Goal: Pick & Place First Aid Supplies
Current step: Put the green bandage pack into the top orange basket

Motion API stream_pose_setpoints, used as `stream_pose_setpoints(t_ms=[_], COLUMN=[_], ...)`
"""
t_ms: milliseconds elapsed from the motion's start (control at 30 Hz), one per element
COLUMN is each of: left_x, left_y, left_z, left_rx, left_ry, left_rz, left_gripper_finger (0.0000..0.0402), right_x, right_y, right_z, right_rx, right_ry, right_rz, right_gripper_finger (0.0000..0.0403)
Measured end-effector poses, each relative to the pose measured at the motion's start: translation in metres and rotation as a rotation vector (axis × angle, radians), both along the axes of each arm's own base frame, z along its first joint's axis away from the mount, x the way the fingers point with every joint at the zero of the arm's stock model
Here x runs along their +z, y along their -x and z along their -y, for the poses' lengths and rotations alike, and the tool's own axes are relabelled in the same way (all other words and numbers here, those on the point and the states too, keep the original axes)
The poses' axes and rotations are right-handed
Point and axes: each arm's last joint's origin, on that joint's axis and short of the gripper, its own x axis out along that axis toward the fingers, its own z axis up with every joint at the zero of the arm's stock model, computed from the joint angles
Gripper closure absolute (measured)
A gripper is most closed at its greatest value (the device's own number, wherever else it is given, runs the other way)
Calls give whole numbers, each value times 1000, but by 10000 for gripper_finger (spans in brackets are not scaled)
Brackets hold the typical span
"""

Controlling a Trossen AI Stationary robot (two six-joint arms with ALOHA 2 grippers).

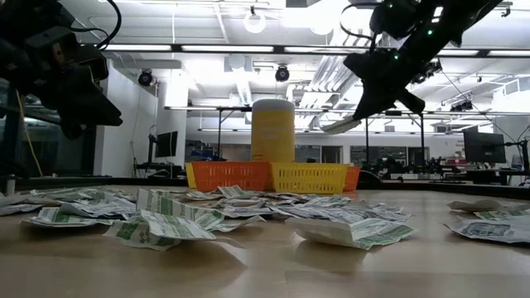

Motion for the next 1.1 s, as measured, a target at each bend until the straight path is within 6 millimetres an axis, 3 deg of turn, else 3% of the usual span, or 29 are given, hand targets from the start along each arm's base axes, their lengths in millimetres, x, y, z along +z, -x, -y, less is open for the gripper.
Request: stream_pose_setpoints(t_ms=[400,667,1100], left_x=[0,0,0], left_y=[0,0,0], left_z=[0,0,0], left_rx=[0,0,0], left_ry=[0,0,0], left_rz=[0,1,0], left_gripper_finger=[321,321,321], right_x=[-20,-26,-39], right_y=[-2,-25,-46], right_z=[62,104,145], right_rx=[-203,-195,-168], right_ry=[-21,-79,-229], right_rz=[127,107,-14], right_gripper_finger=[403,403,401])
